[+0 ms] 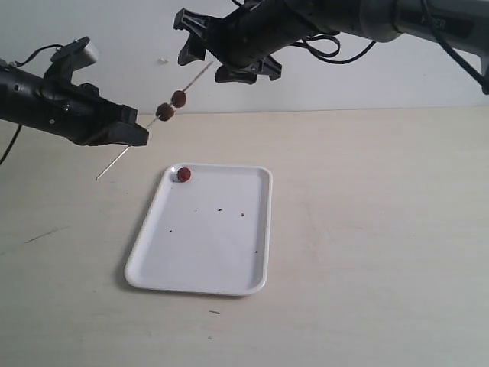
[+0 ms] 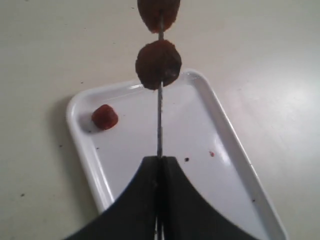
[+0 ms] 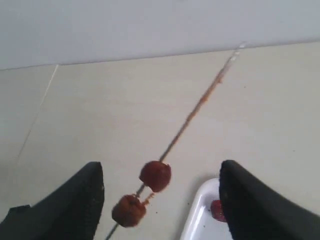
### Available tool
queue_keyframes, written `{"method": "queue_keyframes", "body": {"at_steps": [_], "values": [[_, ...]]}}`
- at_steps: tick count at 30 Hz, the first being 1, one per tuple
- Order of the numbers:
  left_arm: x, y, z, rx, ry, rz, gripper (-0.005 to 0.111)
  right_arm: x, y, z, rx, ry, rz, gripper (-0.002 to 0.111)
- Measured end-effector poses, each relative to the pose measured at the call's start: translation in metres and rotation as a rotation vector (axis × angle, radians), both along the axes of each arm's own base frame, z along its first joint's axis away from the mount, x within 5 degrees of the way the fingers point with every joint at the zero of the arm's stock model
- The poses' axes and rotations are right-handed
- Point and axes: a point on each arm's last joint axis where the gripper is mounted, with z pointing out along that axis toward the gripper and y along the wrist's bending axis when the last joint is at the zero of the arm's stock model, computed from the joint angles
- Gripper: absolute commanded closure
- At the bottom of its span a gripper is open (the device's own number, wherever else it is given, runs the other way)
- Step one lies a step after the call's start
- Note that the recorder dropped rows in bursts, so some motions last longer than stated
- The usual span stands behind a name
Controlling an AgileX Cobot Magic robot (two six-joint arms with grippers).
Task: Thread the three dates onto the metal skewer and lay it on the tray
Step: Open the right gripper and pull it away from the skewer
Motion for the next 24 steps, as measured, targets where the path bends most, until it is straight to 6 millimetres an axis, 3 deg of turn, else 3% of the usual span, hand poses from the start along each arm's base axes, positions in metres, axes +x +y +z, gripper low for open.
{"method": "queue_keyframes", "body": {"at_steps": [8,14,19,24], "values": [[0.003,0.038,0.000,-0.033,0.051,0.060,0.107,-0.003,-0.006,-0.004,-0.141,-0.001,0.045,0.044],[-0.002,0.062,0.001,-0.085,0.117,0.045,0.107,-0.014,-0.008,-0.013,-0.318,0.022,0.242,0.046],[-0.007,0.068,0.002,-0.117,0.152,0.013,0.107,-0.024,-0.007,-0.019,-0.402,0.056,0.406,0.046],[-0.009,0.066,0.003,-0.129,0.165,-0.008,0.107,-0.035,0.010,-0.026,-0.500,0.043,0.531,0.046]]}}
